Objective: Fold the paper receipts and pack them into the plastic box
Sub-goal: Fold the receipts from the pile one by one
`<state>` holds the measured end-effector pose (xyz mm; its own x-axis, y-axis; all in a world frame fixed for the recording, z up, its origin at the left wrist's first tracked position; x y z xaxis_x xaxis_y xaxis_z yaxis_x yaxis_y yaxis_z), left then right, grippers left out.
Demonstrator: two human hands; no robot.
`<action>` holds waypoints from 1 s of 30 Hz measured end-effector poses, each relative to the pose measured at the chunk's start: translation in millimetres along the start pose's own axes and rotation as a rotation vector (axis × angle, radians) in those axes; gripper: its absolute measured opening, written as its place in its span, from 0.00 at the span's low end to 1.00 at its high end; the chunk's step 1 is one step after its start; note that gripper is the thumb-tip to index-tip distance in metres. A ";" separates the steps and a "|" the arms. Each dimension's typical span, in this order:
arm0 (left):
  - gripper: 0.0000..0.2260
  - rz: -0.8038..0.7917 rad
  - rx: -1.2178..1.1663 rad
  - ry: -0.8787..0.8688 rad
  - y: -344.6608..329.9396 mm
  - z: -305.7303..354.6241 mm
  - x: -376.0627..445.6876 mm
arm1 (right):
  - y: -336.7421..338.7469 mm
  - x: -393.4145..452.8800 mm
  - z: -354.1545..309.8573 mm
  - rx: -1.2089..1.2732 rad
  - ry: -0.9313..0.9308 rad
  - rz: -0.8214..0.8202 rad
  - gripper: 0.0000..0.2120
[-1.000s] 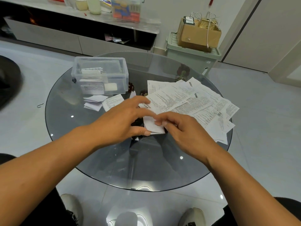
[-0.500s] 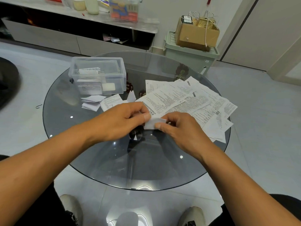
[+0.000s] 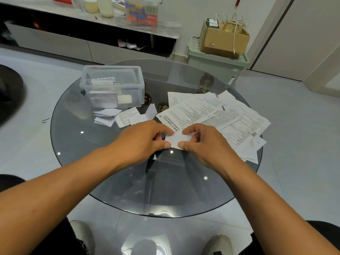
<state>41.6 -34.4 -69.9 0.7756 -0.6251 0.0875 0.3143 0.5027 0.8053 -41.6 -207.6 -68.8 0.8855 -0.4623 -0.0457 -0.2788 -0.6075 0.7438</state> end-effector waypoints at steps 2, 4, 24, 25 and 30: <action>0.14 0.010 0.044 -0.011 -0.1 2.3 -0.8 | 1.6 1.2 -0.4 0.012 -0.026 -0.012 0.15; 0.13 0.033 0.048 -0.014 0.9 3.1 -2.3 | 3.1 0.8 -3.2 0.009 -0.032 -0.031 0.14; 0.09 0.362 -0.024 0.220 55.1 -42.1 3.0 | 3.9 -4.3 -30.2 -0.047 0.229 0.114 0.18; 0.11 0.372 0.047 0.225 55.7 -46.0 2.0 | 2.2 -4.4 -30.4 -0.128 0.238 0.094 0.24; 0.20 0.403 0.389 0.055 48.0 -36.7 -5.3 | -14.6 0.4 -28.5 -0.489 0.302 0.128 0.27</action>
<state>72.6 14.9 -53.2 0.8235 -0.3917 0.4104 -0.2297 0.4313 0.8725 -26.5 -180.5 -60.7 0.9427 -0.2645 0.2035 -0.2504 -0.1574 0.9553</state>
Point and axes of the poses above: each hand's wrist, its own x-axis towards the middle knuckle, its own y-axis out of the back of the hand, z = x × y, the point moved 4 cm from there along x, towards the middle knuckle, and after that the axes turned 9 degrees about z, right-handed, at the moved point
